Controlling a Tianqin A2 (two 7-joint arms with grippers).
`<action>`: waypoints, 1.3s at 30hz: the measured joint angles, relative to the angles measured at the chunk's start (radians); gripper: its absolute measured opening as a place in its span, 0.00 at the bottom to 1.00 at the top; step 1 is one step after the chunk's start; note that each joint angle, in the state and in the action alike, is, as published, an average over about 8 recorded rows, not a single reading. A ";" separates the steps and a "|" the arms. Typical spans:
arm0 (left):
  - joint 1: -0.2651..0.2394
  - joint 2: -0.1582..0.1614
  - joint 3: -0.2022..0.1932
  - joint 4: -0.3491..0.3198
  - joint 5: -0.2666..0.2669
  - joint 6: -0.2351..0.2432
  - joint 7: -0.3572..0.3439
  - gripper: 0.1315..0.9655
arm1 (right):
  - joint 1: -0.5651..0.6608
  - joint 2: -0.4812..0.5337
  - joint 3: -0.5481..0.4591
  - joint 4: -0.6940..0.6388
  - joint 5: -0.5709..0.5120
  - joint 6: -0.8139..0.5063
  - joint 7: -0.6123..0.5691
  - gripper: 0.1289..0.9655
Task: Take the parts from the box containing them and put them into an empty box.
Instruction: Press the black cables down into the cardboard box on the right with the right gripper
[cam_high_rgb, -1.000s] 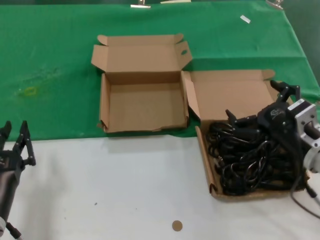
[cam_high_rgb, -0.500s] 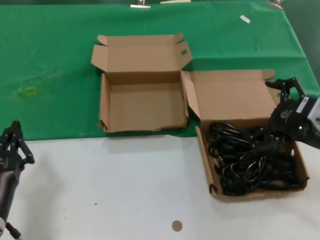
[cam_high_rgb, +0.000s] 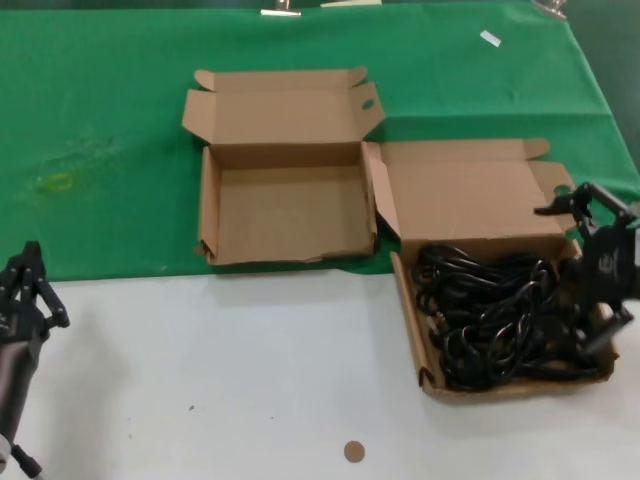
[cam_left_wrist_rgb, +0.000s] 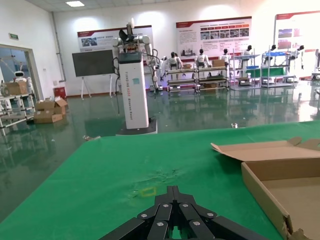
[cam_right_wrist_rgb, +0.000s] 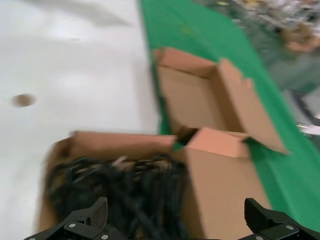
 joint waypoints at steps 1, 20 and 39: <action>0.000 0.000 0.000 0.000 0.000 0.000 0.000 0.01 | 0.010 0.000 0.002 -0.009 -0.008 -0.035 -0.014 1.00; 0.000 0.000 0.000 0.000 0.000 0.000 0.000 0.01 | 0.234 -0.123 -0.043 -0.194 -0.267 -0.405 -0.148 0.99; 0.000 0.000 0.000 0.000 0.000 0.000 0.000 0.01 | 0.315 -0.259 -0.076 -0.298 -0.407 -0.428 -0.188 0.73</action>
